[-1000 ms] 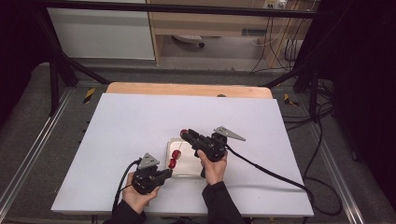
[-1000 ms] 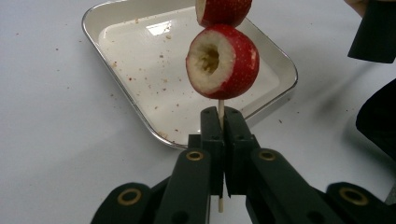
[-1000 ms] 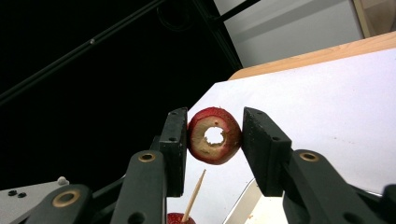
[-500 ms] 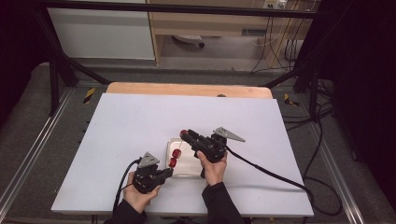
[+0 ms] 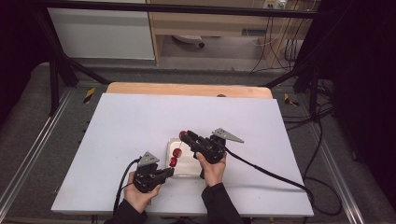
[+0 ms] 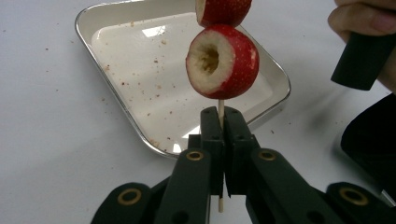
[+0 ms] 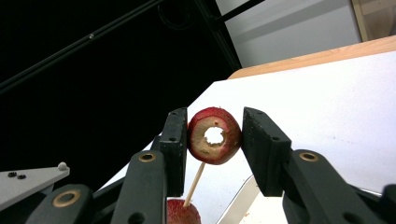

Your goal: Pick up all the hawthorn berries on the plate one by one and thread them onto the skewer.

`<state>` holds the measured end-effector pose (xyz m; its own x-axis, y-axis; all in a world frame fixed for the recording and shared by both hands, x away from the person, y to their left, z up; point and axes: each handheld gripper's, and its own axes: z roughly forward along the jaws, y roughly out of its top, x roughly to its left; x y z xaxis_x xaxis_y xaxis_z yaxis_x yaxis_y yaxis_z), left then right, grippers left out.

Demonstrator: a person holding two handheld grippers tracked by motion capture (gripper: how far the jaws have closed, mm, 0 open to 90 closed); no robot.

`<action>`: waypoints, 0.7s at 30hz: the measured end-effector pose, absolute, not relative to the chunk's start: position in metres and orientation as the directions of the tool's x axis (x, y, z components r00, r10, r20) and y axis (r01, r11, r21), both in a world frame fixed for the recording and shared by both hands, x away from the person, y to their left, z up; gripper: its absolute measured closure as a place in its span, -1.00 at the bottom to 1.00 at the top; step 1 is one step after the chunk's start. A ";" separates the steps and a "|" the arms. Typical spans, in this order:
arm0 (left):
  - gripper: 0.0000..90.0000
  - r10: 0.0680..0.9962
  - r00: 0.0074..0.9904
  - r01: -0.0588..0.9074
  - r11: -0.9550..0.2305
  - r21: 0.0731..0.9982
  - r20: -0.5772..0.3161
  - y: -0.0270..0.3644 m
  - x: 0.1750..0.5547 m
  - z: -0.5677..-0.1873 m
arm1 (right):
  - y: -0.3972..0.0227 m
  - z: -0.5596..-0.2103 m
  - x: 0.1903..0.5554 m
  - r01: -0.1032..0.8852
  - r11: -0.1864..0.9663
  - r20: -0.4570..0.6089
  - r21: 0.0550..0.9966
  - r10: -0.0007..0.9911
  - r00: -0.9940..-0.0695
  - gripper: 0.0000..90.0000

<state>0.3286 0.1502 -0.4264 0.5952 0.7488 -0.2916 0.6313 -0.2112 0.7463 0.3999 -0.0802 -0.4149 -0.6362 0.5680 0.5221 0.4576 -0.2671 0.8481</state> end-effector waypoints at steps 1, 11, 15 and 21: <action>0.96 0.751 0.591 0.629 -0.201 0.751 -0.295 0.150 0.328 -0.426 | -0.080 -0.415 0.400 0.457 -0.266 0.521 0.849 0.568 -0.637 0.38; 0.96 0.759 0.580 0.616 -0.170 0.769 -0.296 0.145 0.332 -0.423 | -0.077 -0.419 0.393 0.474 -0.264 0.536 0.840 0.543 -0.646 0.38; 0.96 0.766 0.580 0.609 -0.179 0.772 -0.279 0.144 0.334 -0.424 | -0.075 -0.422 0.392 0.476 -0.258 0.534 0.841 0.544 -0.648 0.38; 0.96 0.760 0.597 0.583 -0.191 0.790 -0.257 0.148 0.333 -0.426 | -0.078 -0.419 0.392 0.490 -0.226 0.524 0.842 0.556 -0.645 0.23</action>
